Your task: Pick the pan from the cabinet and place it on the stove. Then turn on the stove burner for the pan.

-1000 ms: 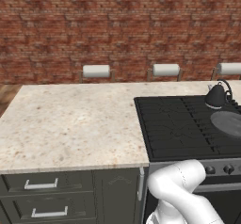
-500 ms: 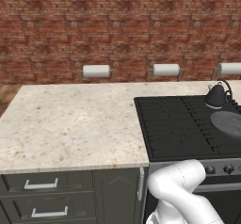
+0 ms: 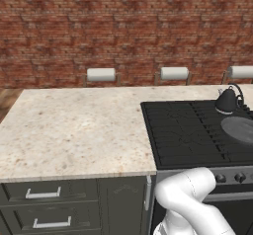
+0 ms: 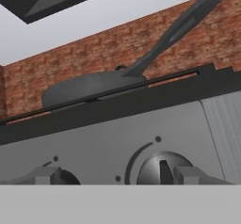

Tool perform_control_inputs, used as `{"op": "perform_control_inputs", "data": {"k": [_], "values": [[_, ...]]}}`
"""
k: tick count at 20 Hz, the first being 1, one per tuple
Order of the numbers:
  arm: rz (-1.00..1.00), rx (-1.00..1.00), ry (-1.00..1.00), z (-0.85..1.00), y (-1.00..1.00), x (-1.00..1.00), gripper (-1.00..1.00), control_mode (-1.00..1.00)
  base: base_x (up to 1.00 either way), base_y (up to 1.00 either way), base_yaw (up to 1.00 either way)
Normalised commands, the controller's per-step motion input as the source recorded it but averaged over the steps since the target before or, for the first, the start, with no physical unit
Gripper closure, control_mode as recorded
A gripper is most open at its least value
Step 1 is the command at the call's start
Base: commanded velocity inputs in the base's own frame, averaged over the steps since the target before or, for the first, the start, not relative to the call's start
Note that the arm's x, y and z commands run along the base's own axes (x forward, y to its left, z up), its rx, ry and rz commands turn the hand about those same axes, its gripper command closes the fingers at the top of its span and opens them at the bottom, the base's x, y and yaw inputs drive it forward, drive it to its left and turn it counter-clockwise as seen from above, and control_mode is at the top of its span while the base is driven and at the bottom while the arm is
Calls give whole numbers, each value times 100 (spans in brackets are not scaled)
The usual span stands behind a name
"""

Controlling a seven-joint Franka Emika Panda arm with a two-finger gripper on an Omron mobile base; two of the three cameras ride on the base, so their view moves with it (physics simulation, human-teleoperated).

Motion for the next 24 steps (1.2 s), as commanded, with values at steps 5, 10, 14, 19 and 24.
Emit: {"op": "perform_control_inputs", "data": {"k": [5,10,14,19,24], "values": [[0,-1,-3,4,-12,-1,-100,-100,0,0,0],[0,-2,-1,0,-5,0,-100,-100,0,0,0],[0,-2,-1,0,0,0,-100,-100,0,0,0],[0,-3,0,0,1,1,-100,-100,0,0,0],[0,-3,0,0,8,9,-100,-100,0,0,0]]}}
